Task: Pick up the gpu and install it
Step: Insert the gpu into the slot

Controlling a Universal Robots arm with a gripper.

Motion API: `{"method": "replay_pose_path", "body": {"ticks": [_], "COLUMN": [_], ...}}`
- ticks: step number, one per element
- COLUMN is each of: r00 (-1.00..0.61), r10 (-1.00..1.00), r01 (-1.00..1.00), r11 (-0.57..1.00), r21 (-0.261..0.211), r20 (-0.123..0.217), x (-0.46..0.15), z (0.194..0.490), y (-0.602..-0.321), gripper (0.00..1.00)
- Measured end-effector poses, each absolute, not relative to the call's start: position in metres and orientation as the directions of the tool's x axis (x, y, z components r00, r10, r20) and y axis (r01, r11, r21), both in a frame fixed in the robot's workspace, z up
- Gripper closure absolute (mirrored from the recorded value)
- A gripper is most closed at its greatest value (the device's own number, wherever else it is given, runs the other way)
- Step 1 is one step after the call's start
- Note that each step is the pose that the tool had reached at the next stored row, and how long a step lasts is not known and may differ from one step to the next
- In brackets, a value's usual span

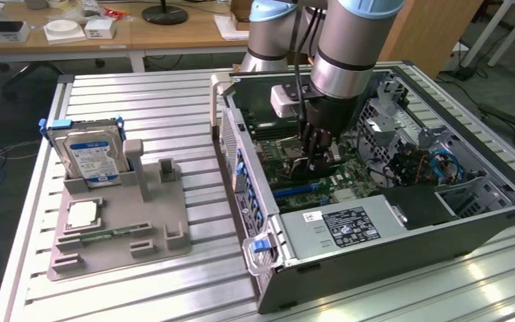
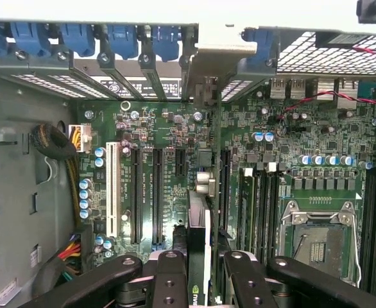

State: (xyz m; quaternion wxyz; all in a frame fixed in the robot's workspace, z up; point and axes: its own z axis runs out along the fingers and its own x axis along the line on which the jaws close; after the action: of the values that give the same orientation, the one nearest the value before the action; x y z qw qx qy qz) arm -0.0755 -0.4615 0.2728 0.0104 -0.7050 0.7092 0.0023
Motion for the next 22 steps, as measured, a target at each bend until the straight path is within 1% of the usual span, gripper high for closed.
{"method": "replay_pose_path", "body": {"ticks": [19,22], "r00": [-0.005,-0.005], "r10": [-1.0,-1.0], "r01": [-1.0,-1.0], "r11": [0.006,0.006], "r21": [-0.013,-0.02], "r20": [-0.018,-0.018], "x": [-0.0779,-0.0783], "z": [0.268,0.2663], "y": [-0.4599,-0.4596], "gripper": [0.73,0.73]}}
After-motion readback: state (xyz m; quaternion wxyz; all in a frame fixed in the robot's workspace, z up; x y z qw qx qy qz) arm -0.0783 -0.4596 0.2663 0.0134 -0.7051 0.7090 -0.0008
